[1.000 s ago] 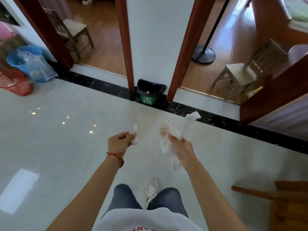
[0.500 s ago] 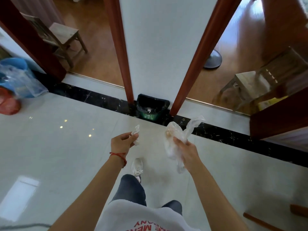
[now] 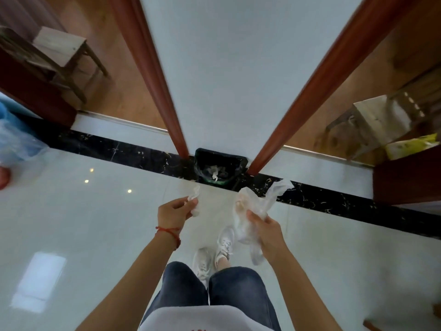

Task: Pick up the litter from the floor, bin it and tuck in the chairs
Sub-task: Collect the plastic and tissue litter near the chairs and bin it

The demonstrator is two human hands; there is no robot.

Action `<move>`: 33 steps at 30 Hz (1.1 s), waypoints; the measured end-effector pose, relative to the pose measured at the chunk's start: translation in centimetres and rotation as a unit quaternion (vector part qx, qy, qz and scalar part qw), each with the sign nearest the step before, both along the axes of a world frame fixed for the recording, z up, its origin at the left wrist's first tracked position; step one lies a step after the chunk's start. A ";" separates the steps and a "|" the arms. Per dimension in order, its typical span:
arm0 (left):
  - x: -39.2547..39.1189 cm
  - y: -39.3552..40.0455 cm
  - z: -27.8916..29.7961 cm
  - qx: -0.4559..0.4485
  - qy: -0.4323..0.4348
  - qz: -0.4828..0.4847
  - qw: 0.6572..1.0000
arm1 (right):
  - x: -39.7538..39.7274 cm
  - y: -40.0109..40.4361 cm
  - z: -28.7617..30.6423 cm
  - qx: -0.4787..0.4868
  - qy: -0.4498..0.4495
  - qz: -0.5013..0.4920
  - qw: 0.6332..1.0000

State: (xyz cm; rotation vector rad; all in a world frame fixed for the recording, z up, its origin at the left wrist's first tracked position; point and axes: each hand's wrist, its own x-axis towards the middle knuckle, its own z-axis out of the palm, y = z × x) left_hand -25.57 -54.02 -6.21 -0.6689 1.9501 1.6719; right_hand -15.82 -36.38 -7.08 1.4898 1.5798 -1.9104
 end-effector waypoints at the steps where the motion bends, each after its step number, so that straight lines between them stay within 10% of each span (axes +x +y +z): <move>1: -0.8 0.5 -0.6 -0.005 -0.002 -0.001 1.000 | -0.9 0.5 -0.5 -0.006 -0.008 -0.002 1.000; 33: -19.5 11.0 -25.3 -0.033 -0.124 0.025 0.991 | -13.0 6.5 -23.3 -0.039 -0.059 -0.047 0.996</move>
